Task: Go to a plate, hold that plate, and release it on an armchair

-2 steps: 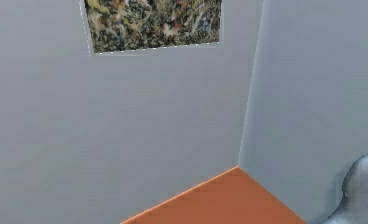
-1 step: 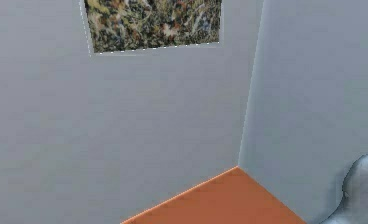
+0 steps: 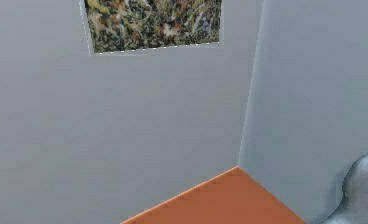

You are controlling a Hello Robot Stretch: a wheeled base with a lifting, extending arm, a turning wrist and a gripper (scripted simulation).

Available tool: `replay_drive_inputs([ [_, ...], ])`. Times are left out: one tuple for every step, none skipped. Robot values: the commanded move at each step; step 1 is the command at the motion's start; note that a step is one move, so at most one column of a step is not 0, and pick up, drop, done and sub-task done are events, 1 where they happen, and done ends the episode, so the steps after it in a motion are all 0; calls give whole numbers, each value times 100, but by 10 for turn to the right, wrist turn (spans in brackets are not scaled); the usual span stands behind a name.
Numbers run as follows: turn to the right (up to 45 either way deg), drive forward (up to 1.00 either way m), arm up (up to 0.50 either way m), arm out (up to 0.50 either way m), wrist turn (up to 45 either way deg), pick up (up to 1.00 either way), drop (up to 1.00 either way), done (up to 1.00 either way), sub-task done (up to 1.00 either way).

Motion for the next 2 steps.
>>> replay_drive_inputs([
  [0,0,0,0,0,0,100,0,0],
  [0,0,10,0,0,0,0,0,0],
])
